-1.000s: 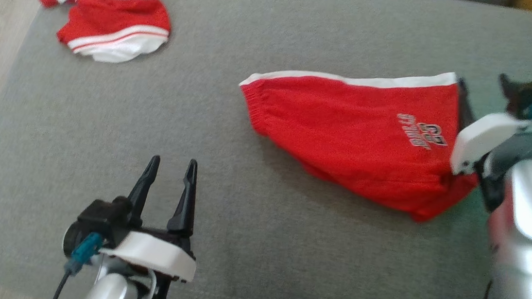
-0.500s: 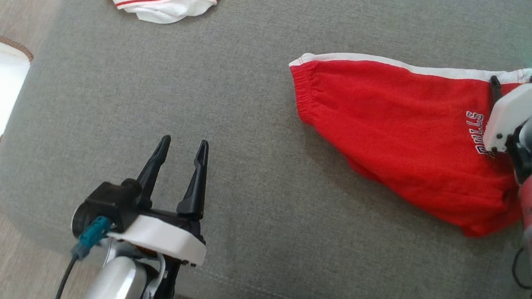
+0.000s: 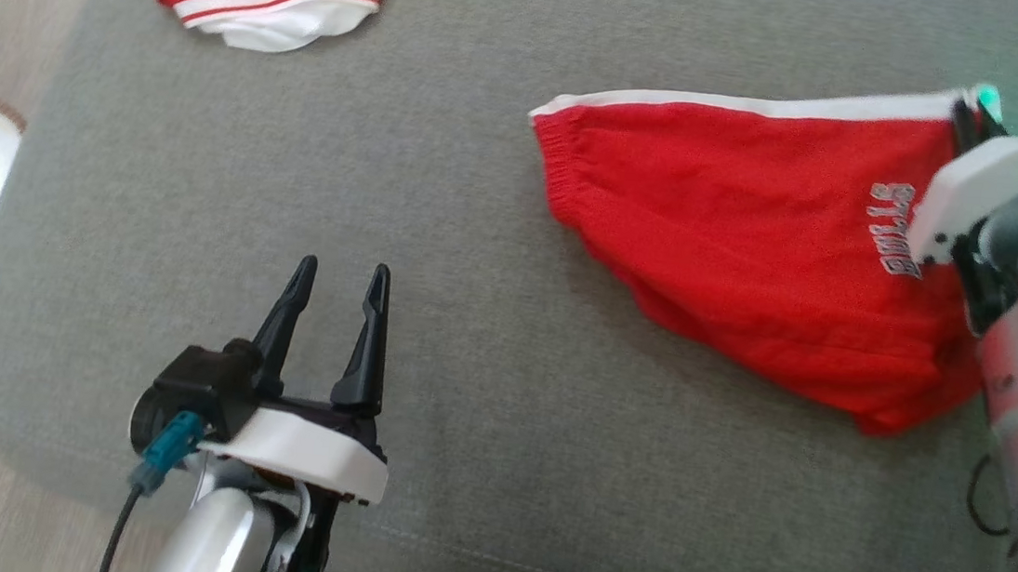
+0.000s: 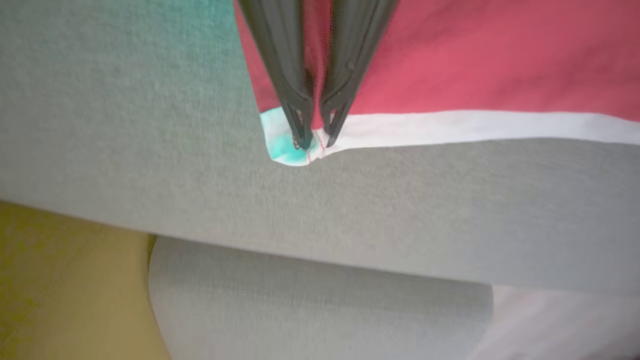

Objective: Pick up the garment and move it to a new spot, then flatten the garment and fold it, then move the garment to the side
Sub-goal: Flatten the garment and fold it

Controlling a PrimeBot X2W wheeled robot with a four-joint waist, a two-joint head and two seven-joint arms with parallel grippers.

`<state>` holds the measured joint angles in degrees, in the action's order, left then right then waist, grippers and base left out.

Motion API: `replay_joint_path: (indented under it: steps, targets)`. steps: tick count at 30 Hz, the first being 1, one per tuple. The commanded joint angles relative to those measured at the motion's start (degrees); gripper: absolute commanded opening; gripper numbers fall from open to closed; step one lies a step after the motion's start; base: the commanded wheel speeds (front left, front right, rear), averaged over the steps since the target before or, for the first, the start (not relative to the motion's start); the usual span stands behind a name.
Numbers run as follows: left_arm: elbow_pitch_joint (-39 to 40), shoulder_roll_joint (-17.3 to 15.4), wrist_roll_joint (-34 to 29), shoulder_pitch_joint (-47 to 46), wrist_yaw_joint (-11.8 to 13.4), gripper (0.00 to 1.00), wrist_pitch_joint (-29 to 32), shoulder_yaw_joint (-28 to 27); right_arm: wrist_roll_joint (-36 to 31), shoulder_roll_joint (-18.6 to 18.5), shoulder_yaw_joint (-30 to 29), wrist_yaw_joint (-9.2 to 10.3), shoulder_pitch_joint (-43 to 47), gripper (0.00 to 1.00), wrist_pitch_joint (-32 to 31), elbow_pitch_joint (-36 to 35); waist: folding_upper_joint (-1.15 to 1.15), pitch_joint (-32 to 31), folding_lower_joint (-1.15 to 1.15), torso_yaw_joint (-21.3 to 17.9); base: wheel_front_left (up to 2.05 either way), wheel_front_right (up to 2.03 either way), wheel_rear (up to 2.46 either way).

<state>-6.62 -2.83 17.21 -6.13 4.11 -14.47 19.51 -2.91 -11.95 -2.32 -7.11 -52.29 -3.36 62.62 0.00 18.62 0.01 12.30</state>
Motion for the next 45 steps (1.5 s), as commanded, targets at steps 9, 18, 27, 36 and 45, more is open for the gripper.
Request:
replay_joint_path:
  steps: [9,18,27,36,45]
  targets:
    - [1.6,0.0,-1.6,-0.1,0.3,1.0,-0.5,-3.5,6.5,3.5,8.9,-0.37,4.5,0.0,11.8,-10.8,0.0,-3.9,-0.01,-5.4,0.0,0.0,0.0]
    - [1.7,0.0,-2.7,2.2,-0.1,1.0,-0.5,-4.9,9.7,3.4,12.3,-0.37,26.6,0.0,13.6,-32.1,0.0,-8.0,-0.01,-9.9,0.0,0.0,0.0]
    - [1.4,0.0,-3.2,2.8,-0.8,1.0,-0.5,-4.8,5.9,5.3,7.7,-0.37,42.5,0.0,8.3,-47.7,0.0,-9.5,-0.01,-12.0,0.0,0.0,0.0]
    - [1.0,0.0,-3.3,3.2,-1.1,1.0,-0.5,-4.8,0.3,7.1,4.3,-0.37,44.8,0.0,12.6,-41.9,0.0,-10.2,-0.01,-10.7,0.0,0.0,0.0]
    - [1.2,0.0,-3.3,3.4,-0.9,1.0,-0.5,-5.1,-2.9,8.4,2.2,-0.37,43.9,0.88,15.4,-34.3,0.0,-10.1,-0.01,-11.0,0.0,0.0,0.0]
